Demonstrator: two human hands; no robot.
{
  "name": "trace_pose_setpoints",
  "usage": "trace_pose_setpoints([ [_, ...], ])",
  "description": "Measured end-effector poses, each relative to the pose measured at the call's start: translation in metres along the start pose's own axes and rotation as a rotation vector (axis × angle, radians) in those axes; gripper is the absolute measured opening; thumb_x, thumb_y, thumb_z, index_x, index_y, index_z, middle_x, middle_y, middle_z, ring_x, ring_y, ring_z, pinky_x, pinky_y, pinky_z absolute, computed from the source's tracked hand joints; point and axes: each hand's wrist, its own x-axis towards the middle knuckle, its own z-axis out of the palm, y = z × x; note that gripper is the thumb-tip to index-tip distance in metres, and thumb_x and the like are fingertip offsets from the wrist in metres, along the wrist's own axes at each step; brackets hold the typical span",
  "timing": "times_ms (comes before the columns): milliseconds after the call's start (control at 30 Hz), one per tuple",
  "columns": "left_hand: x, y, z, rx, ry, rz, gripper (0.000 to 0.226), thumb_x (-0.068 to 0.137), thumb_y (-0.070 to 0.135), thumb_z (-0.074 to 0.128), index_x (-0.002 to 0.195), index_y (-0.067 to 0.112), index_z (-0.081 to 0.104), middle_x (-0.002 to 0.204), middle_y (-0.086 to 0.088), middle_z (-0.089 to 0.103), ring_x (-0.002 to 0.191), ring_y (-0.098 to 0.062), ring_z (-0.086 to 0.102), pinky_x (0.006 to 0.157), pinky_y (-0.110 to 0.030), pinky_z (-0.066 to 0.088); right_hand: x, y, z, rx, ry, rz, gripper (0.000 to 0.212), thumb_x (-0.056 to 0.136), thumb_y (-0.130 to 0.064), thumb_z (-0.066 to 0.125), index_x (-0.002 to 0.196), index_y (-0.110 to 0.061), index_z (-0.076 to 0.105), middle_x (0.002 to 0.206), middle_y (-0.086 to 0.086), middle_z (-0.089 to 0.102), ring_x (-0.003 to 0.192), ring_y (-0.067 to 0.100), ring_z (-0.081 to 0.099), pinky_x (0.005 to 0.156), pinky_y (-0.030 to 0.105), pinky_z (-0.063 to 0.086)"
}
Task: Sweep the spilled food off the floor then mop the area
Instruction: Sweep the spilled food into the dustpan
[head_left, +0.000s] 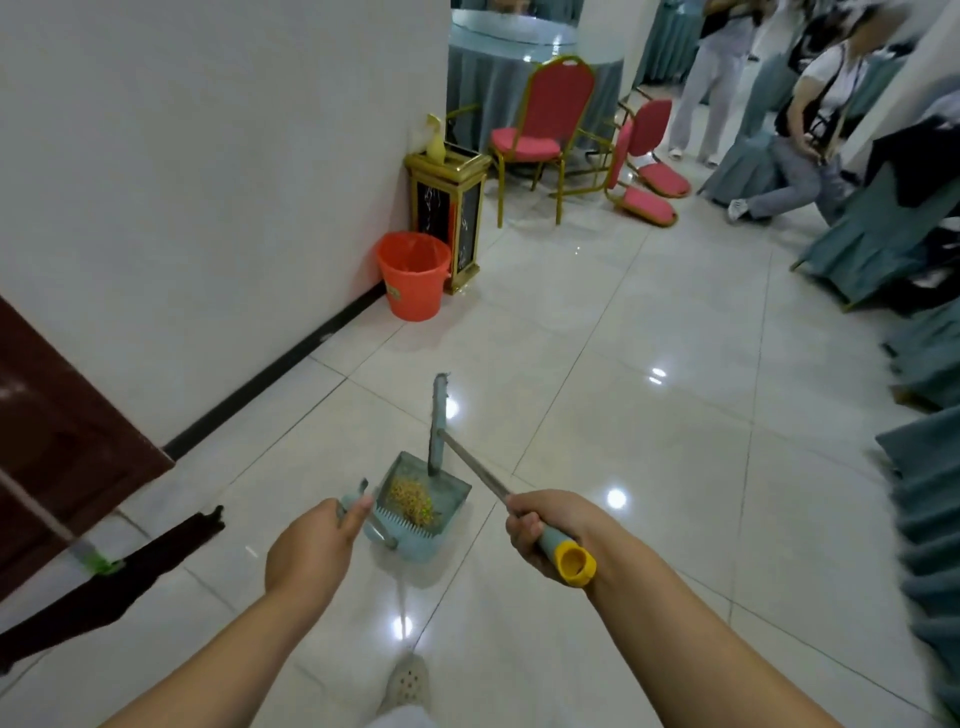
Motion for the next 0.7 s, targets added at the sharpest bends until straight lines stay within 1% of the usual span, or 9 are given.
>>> trace_pose_setpoints([
  [167, 0.09, 0.013, -0.024, -0.008, 0.012, 0.044, 0.077, 0.064, 0.082, 0.006, 0.065, 0.019, 0.05, 0.057, 0.0, 0.056, 0.052, -0.015, 0.052, 0.045, -0.024, 0.03, 0.033, -0.06, 0.048, 0.068, 0.019, -0.066, 0.01, 0.096, -0.003, 0.046, 0.086, -0.002, 0.047, 0.058, 0.007, 0.041, 0.025, 0.006, 0.037, 0.028, 0.01, 0.034],
  [200, 0.104, 0.017, -0.027, -0.013, 0.014, 0.049, 0.077, 0.063, 0.082, 0.005, 0.066, 0.019, 0.05, 0.058, 0.0, 0.056, 0.053, -0.015, 0.053, 0.045, -0.025, 0.03, 0.039, -0.071, 0.055, 0.066, 0.027, -0.069, 0.011, 0.096, -0.003, 0.046, 0.085, -0.003, 0.046, 0.057, 0.007, 0.041, 0.025, 0.006, 0.036, 0.028, 0.009, 0.033],
  [300, 0.147, 0.029, -0.03, -0.025, 0.016, 0.063, 0.08, 0.065, 0.082, 0.006, 0.068, 0.017, 0.052, 0.058, -0.002, 0.057, 0.054, -0.017, 0.054, 0.046, -0.026, 0.034, 0.055, -0.106, 0.069, 0.064, 0.038, -0.065, 0.014, 0.097, -0.004, 0.047, 0.083, -0.003, 0.045, 0.043, 0.006, 0.043, 0.024, 0.006, 0.036, 0.028, 0.009, 0.033],
  [333, 0.161, 0.033, -0.03, -0.023, 0.02, 0.066, 0.08, 0.067, 0.081, 0.006, 0.068, 0.017, 0.053, 0.058, -0.002, 0.057, 0.054, -0.017, 0.055, 0.046, -0.025, 0.035, 0.062, -0.118, 0.072, 0.067, 0.045, -0.064, 0.014, 0.096, -0.004, 0.048, 0.082, -0.003, 0.045, 0.043, 0.006, 0.042, 0.024, 0.006, 0.035, 0.028, 0.009, 0.032],
  [467, 0.212, 0.051, -0.028, -0.023, 0.037, 0.06, 0.077, 0.07, 0.08, 0.008, 0.067, 0.016, 0.051, 0.057, -0.001, 0.055, 0.051, -0.018, 0.052, 0.044, -0.024, 0.033, 0.09, -0.167, 0.074, 0.051, 0.062, -0.065, 0.012, 0.095, -0.003, 0.049, 0.084, -0.004, 0.045, 0.054, 0.006, 0.04, 0.024, 0.006, 0.036, 0.028, 0.009, 0.033],
  [533, 0.238, 0.063, -0.025, -0.022, 0.05, 0.04, 0.075, 0.071, 0.079, 0.009, 0.067, 0.016, 0.05, 0.056, -0.001, 0.055, 0.051, -0.018, 0.052, 0.044, -0.024, 0.032, 0.106, -0.195, 0.074, 0.048, 0.05, -0.057, 0.01, 0.096, -0.003, 0.048, 0.086, -0.005, 0.045, 0.057, 0.006, 0.039, 0.024, 0.007, 0.036, 0.028, 0.009, 0.033],
  [700, 0.312, 0.104, -0.017, -0.047, 0.064, 0.0, 0.079, 0.068, 0.081, 0.008, 0.07, 0.016, 0.053, 0.058, -0.002, 0.055, 0.052, -0.018, 0.052, 0.045, -0.024, 0.032, 0.151, -0.273, 0.081, 0.01, 0.024, -0.037, 0.014, 0.096, -0.002, 0.047, 0.082, -0.005, 0.044, 0.039, 0.007, 0.043, 0.024, 0.007, 0.037, 0.028, 0.009, 0.033],
])
